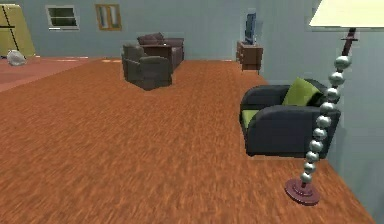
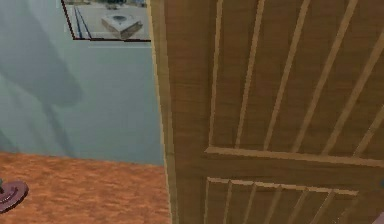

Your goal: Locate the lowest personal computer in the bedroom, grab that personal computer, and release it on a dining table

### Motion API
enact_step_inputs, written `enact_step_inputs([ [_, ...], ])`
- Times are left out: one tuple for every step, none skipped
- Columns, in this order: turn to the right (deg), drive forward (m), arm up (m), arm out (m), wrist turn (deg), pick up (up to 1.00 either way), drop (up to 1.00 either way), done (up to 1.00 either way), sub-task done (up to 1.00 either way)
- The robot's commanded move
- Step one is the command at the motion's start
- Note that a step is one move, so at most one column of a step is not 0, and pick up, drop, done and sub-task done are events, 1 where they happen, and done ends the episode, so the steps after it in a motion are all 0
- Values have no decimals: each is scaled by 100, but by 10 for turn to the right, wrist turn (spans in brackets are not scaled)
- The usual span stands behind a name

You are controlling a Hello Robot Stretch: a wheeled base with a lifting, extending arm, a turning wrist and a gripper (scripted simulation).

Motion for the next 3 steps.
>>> enact_step_inputs([
  [0,10,0,0,0,0,0,0,0],
  [-90,0,0,0,0,0,0,0,0],
  [0,50,0,0,0,0,0,0,0],
])
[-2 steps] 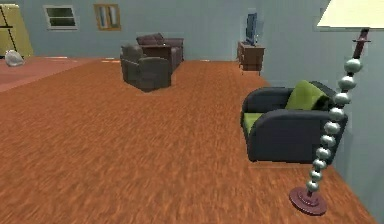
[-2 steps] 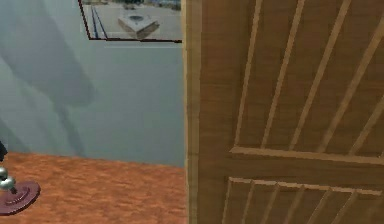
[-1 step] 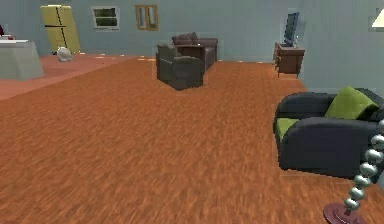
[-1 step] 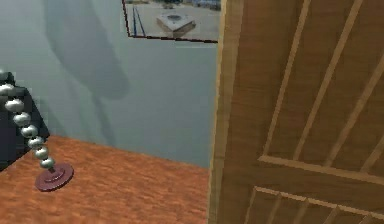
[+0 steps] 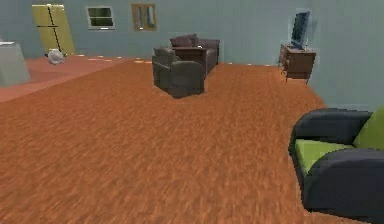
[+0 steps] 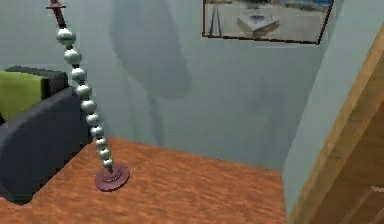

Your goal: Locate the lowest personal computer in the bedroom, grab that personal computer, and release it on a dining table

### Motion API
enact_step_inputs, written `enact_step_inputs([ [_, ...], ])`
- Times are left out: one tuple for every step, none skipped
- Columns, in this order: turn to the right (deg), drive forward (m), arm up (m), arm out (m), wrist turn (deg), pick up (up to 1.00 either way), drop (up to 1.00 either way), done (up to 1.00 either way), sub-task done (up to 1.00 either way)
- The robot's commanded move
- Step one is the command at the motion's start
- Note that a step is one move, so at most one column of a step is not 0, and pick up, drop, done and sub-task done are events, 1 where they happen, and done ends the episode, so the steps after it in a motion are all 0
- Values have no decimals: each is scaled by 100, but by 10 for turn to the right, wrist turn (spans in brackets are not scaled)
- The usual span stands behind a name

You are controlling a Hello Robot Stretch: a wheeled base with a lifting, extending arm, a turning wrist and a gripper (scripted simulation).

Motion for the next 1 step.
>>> enact_step_inputs([
  [-450,0,0,0,0,0,0,0,0],
])
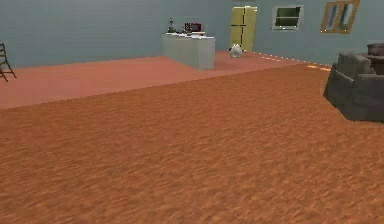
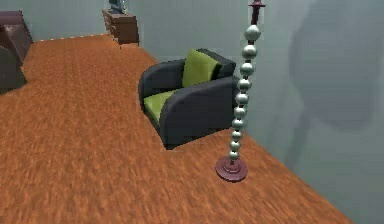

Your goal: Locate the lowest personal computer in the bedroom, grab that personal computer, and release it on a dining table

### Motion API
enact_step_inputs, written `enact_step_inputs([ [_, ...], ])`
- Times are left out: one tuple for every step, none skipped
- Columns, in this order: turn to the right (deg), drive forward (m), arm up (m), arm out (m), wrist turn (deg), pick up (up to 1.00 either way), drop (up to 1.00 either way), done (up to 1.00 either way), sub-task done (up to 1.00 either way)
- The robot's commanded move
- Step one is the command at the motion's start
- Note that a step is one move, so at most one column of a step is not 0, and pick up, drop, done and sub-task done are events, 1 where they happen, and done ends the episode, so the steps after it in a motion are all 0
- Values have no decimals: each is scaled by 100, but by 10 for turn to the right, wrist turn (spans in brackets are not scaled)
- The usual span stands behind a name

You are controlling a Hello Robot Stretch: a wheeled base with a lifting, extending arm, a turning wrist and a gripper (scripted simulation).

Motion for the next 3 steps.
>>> enact_step_inputs([
  [-30,0,0,0,0,0,0,0,0],
  [0,30,0,0,0,0,0,0,0],
  [-300,0,0,0,0,0,0,0,0],
])
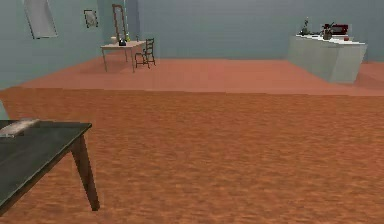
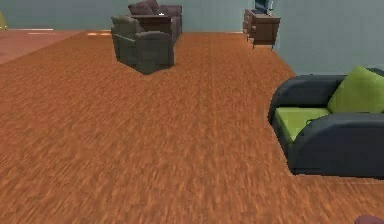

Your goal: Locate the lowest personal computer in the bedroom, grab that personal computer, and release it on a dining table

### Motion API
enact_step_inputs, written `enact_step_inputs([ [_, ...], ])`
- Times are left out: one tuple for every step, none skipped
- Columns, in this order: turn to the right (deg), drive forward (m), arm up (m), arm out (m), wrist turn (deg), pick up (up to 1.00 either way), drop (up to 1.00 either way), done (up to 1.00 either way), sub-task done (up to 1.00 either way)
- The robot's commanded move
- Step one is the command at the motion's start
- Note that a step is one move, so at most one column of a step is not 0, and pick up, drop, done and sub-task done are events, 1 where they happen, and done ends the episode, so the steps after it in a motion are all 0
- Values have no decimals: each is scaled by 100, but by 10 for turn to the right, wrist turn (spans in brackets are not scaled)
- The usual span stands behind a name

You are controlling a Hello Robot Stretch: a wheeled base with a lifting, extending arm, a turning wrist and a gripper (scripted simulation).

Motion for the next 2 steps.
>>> enact_step_inputs([
  [0,40,0,0,0,0,0,0,0],
  [0,100,0,0,0,0,0,0,0],
])
